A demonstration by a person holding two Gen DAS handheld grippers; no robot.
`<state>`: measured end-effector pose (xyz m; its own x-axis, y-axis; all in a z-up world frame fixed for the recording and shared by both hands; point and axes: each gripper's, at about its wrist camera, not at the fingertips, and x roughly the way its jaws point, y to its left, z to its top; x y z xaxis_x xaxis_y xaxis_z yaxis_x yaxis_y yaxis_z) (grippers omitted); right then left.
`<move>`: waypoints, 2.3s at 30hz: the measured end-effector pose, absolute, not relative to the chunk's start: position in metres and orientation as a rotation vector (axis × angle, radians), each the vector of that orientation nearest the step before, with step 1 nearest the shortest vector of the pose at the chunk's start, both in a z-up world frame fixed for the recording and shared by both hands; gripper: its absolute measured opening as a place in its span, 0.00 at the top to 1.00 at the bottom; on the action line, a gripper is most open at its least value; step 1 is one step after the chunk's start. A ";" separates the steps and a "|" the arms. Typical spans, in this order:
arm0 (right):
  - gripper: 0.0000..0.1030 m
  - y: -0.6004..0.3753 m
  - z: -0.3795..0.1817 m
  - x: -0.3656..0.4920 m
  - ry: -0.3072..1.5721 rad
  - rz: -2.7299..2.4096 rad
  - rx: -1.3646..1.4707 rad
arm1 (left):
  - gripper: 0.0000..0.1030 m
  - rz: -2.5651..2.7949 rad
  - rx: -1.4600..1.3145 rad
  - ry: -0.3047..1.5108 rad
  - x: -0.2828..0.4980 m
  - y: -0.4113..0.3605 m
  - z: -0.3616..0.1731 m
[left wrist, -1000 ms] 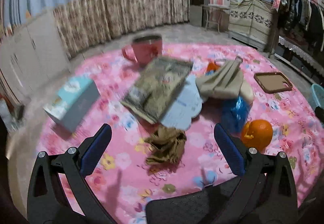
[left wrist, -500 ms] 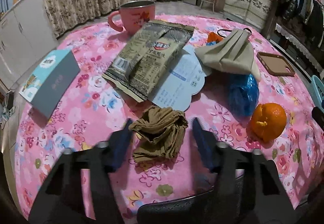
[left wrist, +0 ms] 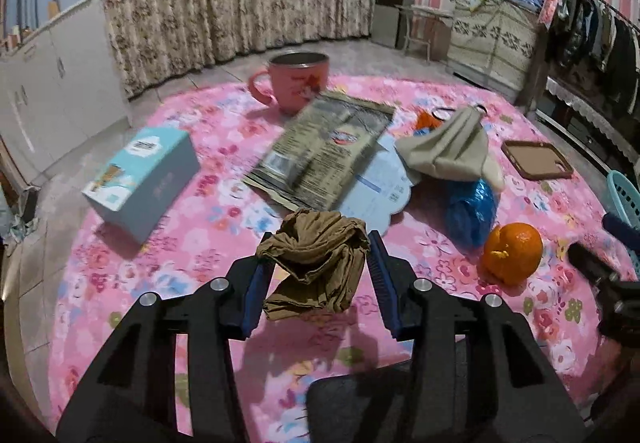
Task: Collect trash
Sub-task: 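Grasp the orange with the right gripper and lift it, then carry the cloth and orange over the basket and release both inside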
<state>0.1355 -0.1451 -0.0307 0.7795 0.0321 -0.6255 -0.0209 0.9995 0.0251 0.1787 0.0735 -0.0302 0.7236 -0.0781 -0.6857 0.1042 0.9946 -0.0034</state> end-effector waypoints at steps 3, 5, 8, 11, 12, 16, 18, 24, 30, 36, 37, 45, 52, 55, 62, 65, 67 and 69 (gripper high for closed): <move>0.06 -0.127 -0.035 0.141 0.699 0.064 -0.005 | 0.56 -0.084 0.016 0.749 0.177 0.081 -0.028; 0.06 -0.120 -0.037 0.145 0.714 0.081 -0.010 | 0.56 -0.077 0.016 0.744 0.177 0.083 -0.028; 0.07 -0.107 -0.044 0.153 0.749 0.089 -0.028 | 0.56 -0.076 0.021 0.734 0.175 0.085 -0.027; 0.13 -0.101 -0.051 0.160 0.786 0.107 -0.030 | 0.56 -0.078 0.014 0.734 0.175 0.085 -0.027; 0.19 -0.099 -0.054 0.162 0.801 0.113 -0.034 | 0.56 -0.080 0.011 0.734 0.175 0.086 -0.027; 0.43 -0.094 -0.060 0.166 0.838 0.149 -0.037 | 0.56 -0.082 0.005 0.735 0.174 0.088 -0.027; 0.50 -0.095 -0.060 0.166 0.833 0.167 -0.027 | 0.56 -0.082 0.005 0.735 0.175 0.088 -0.028; 0.60 -0.107 -0.052 0.161 0.805 0.179 -0.003 | 0.56 -0.077 0.025 0.730 0.173 0.084 -0.026; 0.61 -0.149 -0.031 0.150 0.760 0.154 0.052 | 0.56 -0.093 0.023 0.727 0.174 0.073 -0.019; 0.61 -0.204 -0.005 0.135 0.700 0.099 0.087 | 0.56 -0.130 0.068 0.700 0.170 0.038 0.001; 0.61 -0.215 0.000 0.130 0.687 0.082 0.099 | 0.56 -0.141 0.075 0.693 0.169 0.029 0.005; 0.61 -0.299 0.029 0.097 0.617 -0.066 0.129 | 0.56 -0.248 0.068 0.678 0.164 -0.053 0.017; 0.61 -0.363 0.036 0.064 0.581 -0.200 0.134 | 0.56 -0.369 0.086 0.651 0.152 -0.139 0.022; 0.61 -0.387 0.035 0.051 0.574 -0.249 0.150 | 0.56 -0.418 0.119 0.628 0.146 -0.173 0.024; 0.61 -0.438 0.025 0.036 0.571 -0.356 0.182 | 0.56 -0.538 0.147 0.597 0.140 -0.243 0.029; 0.61 -0.462 0.020 0.031 0.574 -0.392 0.221 | 0.56 -0.576 0.169 0.582 0.138 -0.266 0.028; 0.61 -0.473 0.016 0.030 0.577 -0.412 0.237 | 0.56 -0.605 0.178 0.578 0.137 -0.285 0.027; 0.61 -0.477 0.012 0.029 0.579 -0.431 0.240 | 0.56 -0.629 0.183 0.577 0.134 -0.299 0.025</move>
